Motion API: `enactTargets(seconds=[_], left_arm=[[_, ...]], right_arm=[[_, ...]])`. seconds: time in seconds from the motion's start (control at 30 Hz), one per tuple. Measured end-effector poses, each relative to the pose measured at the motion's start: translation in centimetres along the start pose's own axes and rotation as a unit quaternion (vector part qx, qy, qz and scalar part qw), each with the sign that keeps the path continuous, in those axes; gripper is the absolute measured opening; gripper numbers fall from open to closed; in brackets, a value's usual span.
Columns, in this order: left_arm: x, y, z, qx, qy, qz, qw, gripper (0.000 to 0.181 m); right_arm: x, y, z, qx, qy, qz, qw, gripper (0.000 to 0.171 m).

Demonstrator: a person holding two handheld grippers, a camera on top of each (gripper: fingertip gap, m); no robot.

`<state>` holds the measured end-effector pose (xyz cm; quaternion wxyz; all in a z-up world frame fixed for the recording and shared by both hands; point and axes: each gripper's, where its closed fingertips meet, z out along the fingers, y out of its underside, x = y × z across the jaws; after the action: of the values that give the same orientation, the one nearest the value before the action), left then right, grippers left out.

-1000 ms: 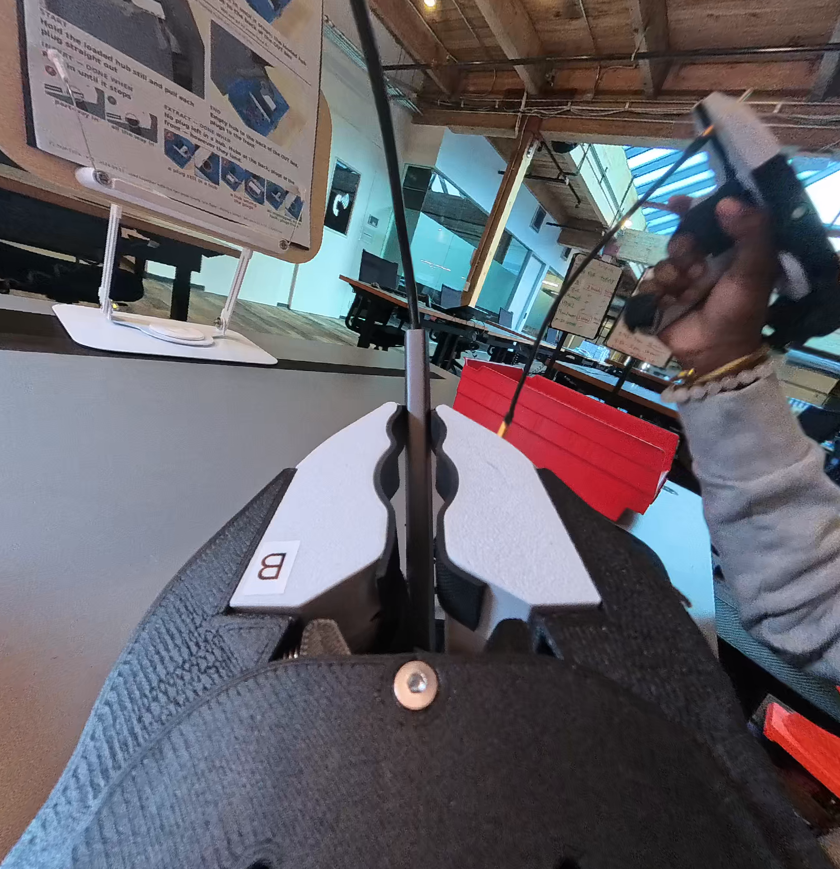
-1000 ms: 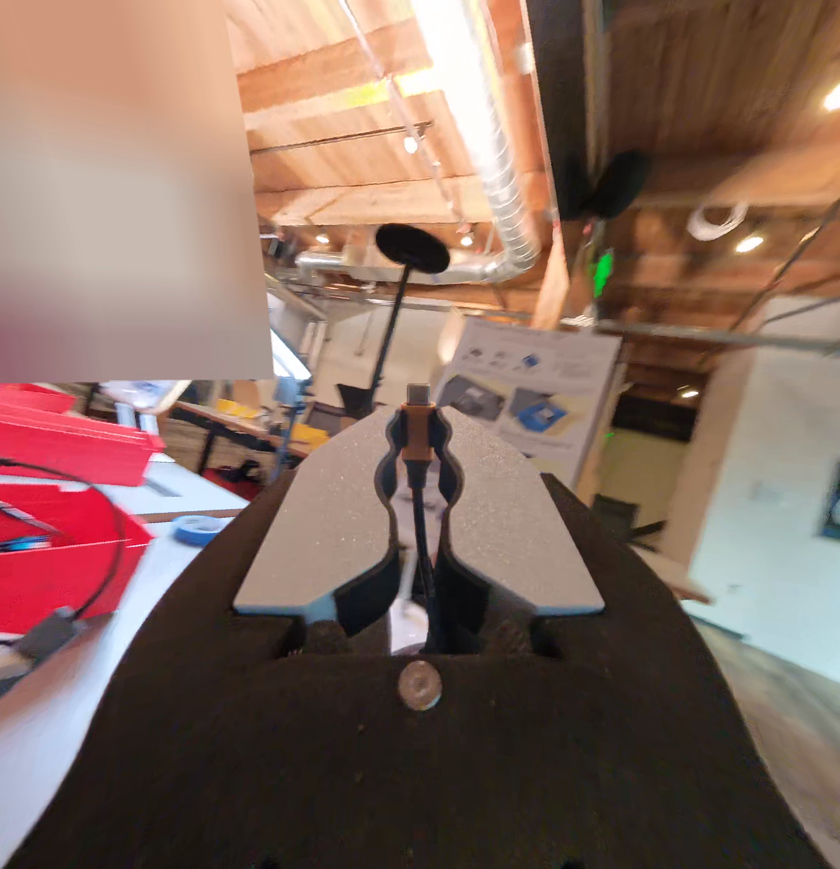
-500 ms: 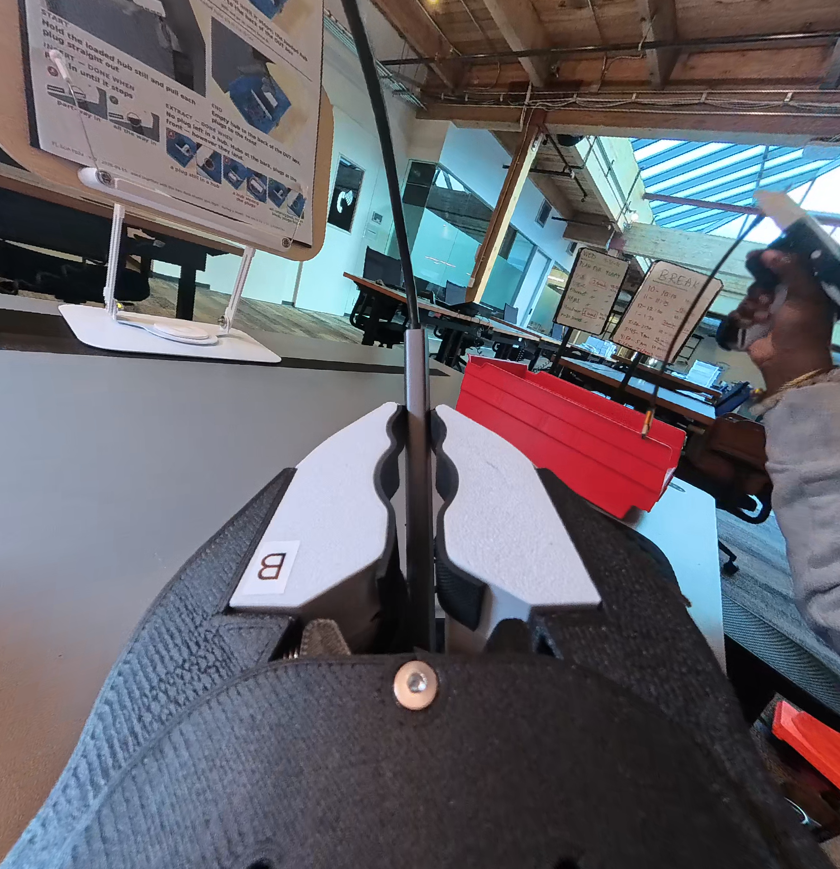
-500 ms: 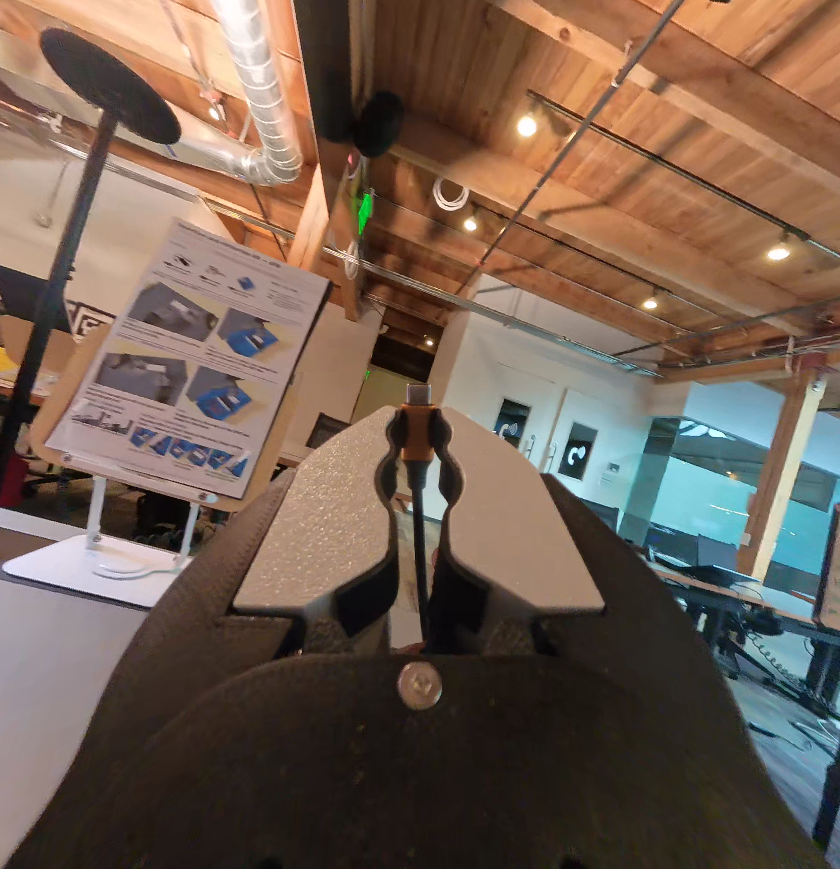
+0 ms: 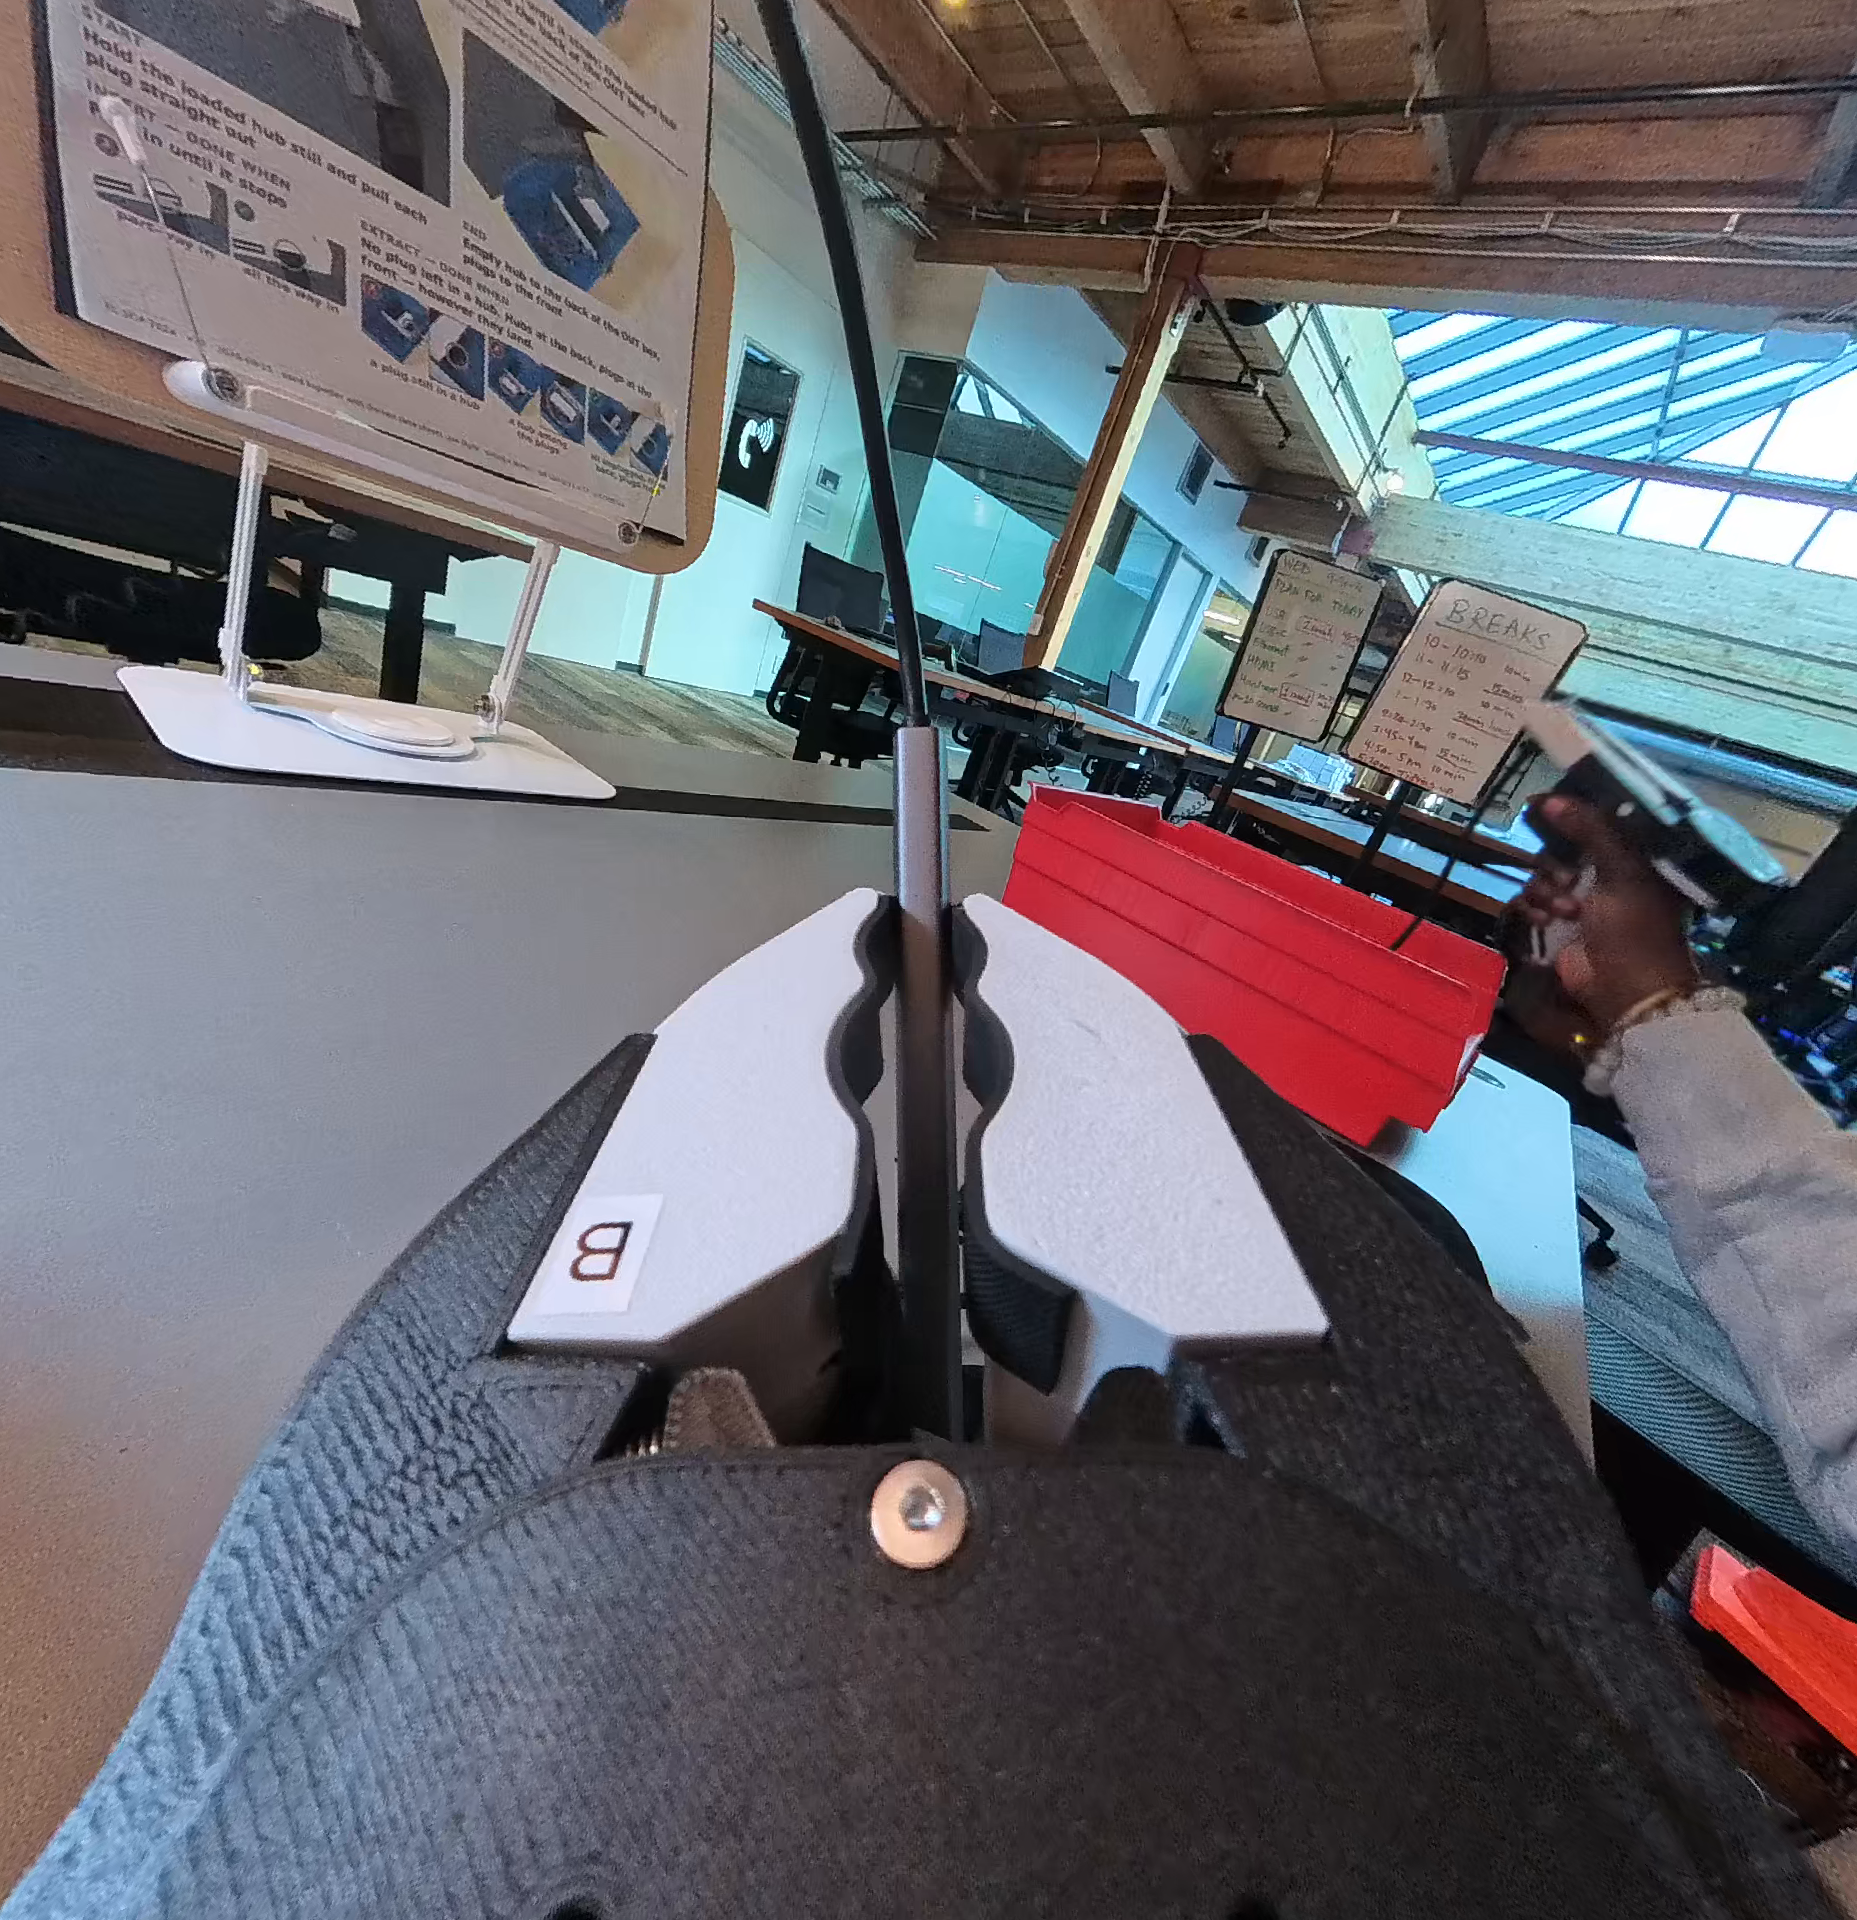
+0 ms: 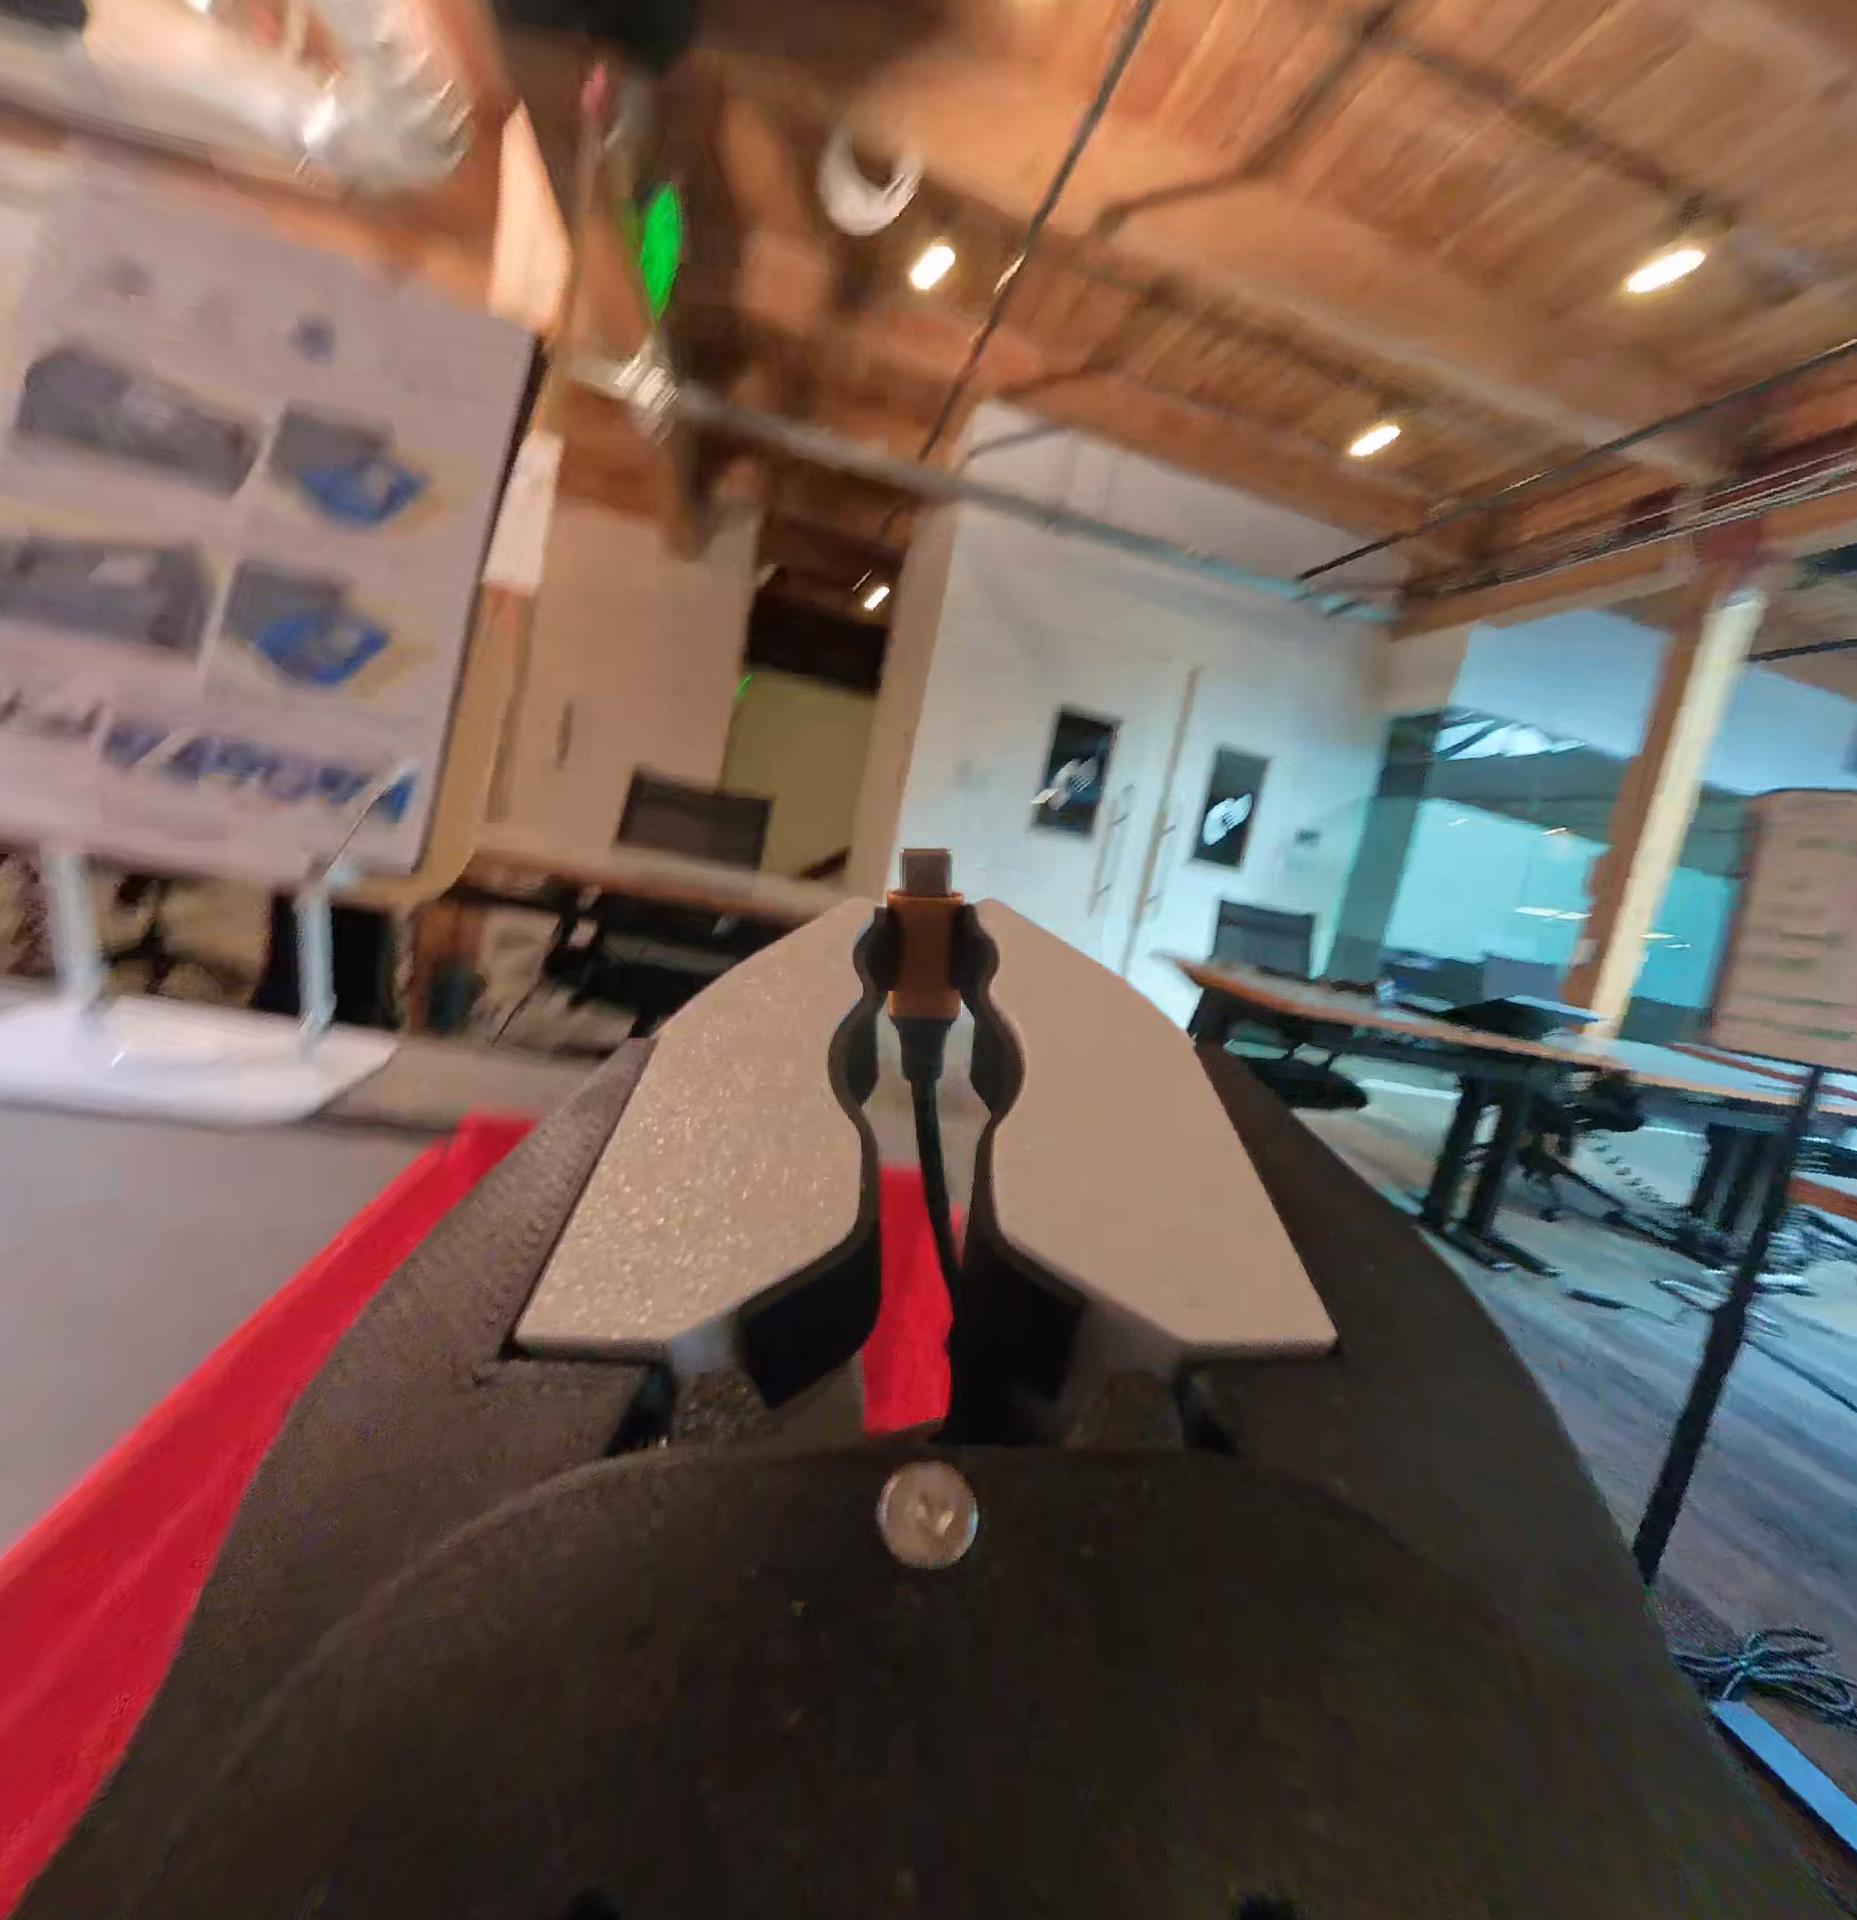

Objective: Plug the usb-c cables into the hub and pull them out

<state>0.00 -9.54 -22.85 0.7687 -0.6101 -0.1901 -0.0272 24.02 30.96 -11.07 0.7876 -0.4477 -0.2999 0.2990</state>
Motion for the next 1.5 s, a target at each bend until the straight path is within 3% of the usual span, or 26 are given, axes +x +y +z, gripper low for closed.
enactTargets(seconds=[0.1, 0.2, 0.4, 0.47, 0.53, 0.67, 0.73, 0.8, 0.83, 0.87, 0.9, 0.93, 1.0, 1.03, 1.07, 1.1, 1.13, 1.2, 1.37, 1.47, 1.5], left_arm=[[0.0, 0.0, 0.0, 0.001, 0.0, 0.0, 1.0, 0.011], [0.0, 0.0, 0.0, 0.001, 0.0, 0.0, 1.0, 0.011], [0.0, -0.1, -0.1, 0.003, 0.001, -0.002, 1.0, 0.011], [0.0, -0.1, -0.1, 0.003, 0.0, -0.003, 1.0, 0.011], [0.0, -0.1, -0.1, 0.002, 0.0, -0.004, 1.0, 0.011], [-0.1, -0.1, -0.1, 0.004, 0.001, -0.007, 1.0, 0.011], [-0.1, -0.1, -0.1, 0.004, 0.001, -0.01, 1.0, 0.011], [-0.2, -0.1, -0.1, 0.003, 0.001, -0.014, 1.0, 0.011], [-0.2, -0.1, -0.1, 0.003, 0.002, -0.017, 1.0, 0.01], [-0.2, -0.2, -0.2, 0.007, 0.006, -0.021, 1.0, 0.01], [-0.2, -0.4, -0.3, 0.016, 0.009, -0.028, 0.999, 0.01], [-0.2, -0.9, -0.6, 0.033, 0.015, -0.036, 0.999, 0.011], [-0.4, -2.0, -1.4, 0.076, 0.031, -0.066, 0.994, 0.011], [-0.5, -2.5, -1.8, 0.095, 0.038, -0.086, 0.991, 0.011], [-0.7, -2.9, -2.1, 0.111, 0.047, -0.107, 0.987, 0.011], [-0.7, -3.3, -2.4, 0.125, 0.058, -0.127, 0.982, 0.011], [-0.7, -3.5, -2.6, 0.136, 0.071, -0.143, 0.978, 0.01], [-0.6, -3.8, -2.9, 0.147, 0.086, -0.167, 0.971, 0.01], [0.1, -4.0, -3.0, 0.153, 0.131, -0.206, 0.958, 0.011], [0.6, -4.1, -3.0, 0.153, 0.157, -0.223, 0.95, 0.01], [0.7, -4.2, -3.1, 0.155, 0.163, -0.229, 0.947, 0.011]], right_arm=[[-4.3, 4.9, -0.6, -0.119, -0.129, -0.067, 0.982, 0.013], [-8.4, 10.0, -3.0, -0.25, -0.281, -0.115, 0.92, 0.013], [-10.9, 15.0, -6.0, -0.412, -0.38, -0.091, 0.823, 0.018], [-10.9, 15.7, -6.1, -0.442, -0.38, -0.096, 0.807, 0.033], [-10.5, 15.6, -5.3, -0.444, -0.357, -0.106, 0.815, 0.057], [-9.9, 11.3, -2.3, -0.358, -0.289, -0.084, 0.884, 0.092], [-10.4, 6.2, -1.1, -0.271, -0.249, -0.048, 0.929, 0.091], [-14.3, -0.5, -1.5, -0.142, -0.287, 0.027, 0.947, 0.071], [-17.6, -3.7, -2.6, -0.08, -0.346, 0.071, 0.932, 0.054], [-21.6, -6.1, -4.4, -0.041, -0.427, 0.117, 0.896, 0.042], [-25.8, -7.8, -7.1, -0.031, -0.528, 0.165, 0.832, 0.038], [-29.5, -9.2, -10.3, -0.039, -0.631, 0.216, 0.744, 0.038], [-35.1, -10.9, -15.4, -0.077, -0.749, 0.324, 0.573, 0.032], [-37.8, -10.7, -17.0, -0.115, -0.77, 0.354, 0.518, 0.031], [-40.5, -9.4, -18.1, -0.16, -0.775, 0.355, 0.498, 0.035], [-43.1, -7.1, -18.5, -0.202, -0.767, 0.324, 0.516, 0.042], [-45.2, -4.6, -18.0, -0.231, -0.745, 0.289, 0.555, 0.046], [-47.4, -1.6, -16.1, -0.267, -0.697, 0.269, 0.609, 0.038], [-49.6, -0.8, -15.8, -0.284, -0.72, 0.249, 0.582, 0.035], [-49.8, -1.4, -15.6, -0.276, -0.735, 0.281, 0.552, 0.009], [-49.7, -1.5, -15.7, -0.277, -0.738, 0.291, 0.541, 0.009]])
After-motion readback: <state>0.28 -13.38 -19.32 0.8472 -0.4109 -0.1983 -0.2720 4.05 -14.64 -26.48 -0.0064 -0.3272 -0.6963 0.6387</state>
